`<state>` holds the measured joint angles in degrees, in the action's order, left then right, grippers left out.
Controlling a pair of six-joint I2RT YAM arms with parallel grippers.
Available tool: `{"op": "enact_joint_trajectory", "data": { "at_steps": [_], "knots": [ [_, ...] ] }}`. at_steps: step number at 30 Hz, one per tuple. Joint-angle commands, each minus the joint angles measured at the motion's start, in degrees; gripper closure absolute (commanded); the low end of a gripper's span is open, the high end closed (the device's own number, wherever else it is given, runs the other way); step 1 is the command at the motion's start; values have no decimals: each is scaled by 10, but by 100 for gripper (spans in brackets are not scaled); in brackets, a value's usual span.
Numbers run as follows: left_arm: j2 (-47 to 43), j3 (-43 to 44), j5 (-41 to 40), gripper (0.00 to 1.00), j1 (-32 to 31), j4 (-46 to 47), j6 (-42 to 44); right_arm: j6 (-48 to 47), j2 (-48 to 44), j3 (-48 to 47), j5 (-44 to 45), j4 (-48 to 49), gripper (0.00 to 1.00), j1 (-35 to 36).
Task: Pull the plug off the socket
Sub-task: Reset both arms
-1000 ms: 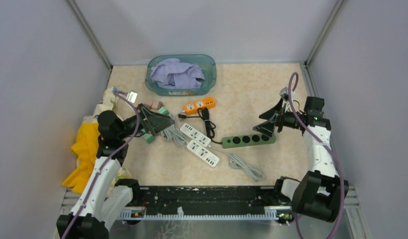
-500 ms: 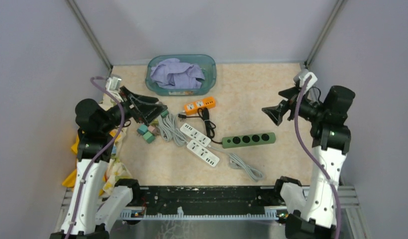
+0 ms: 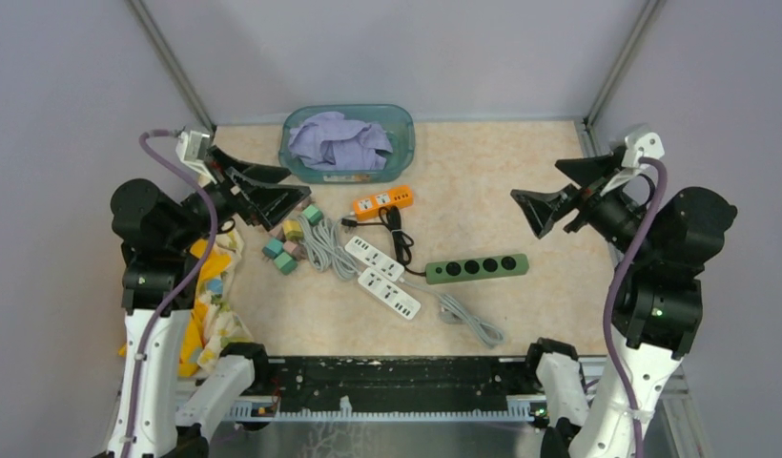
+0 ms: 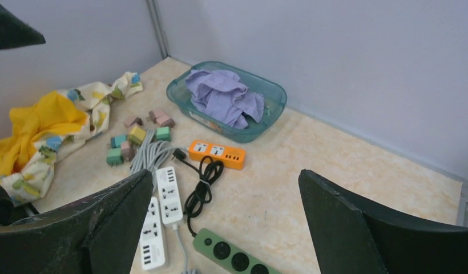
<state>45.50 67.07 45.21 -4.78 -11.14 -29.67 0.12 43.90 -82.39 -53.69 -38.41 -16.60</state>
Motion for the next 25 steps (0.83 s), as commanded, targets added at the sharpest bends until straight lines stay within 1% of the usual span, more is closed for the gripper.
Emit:
{"op": "enact_joint_trajectory", "data": {
  "at_steps": [1, 7, 14, 25],
  "knots": [
    [0, 39, 7, 0, -2, -28, 9, 84, 0, -42, 53, 6, 1, -5],
    [1, 73, -10, 0, -2, -69, 44, 117, 8, -52, 60, 20, 1, -5],
    [5, 80, -16, 0, -1, -71, 52, 120, 21, -76, 75, 25, 1, -5],
    [5, 78, -15, 0, -1, -72, 57, 121, 34, -73, 88, 25, 1, -6]
  ]
}}
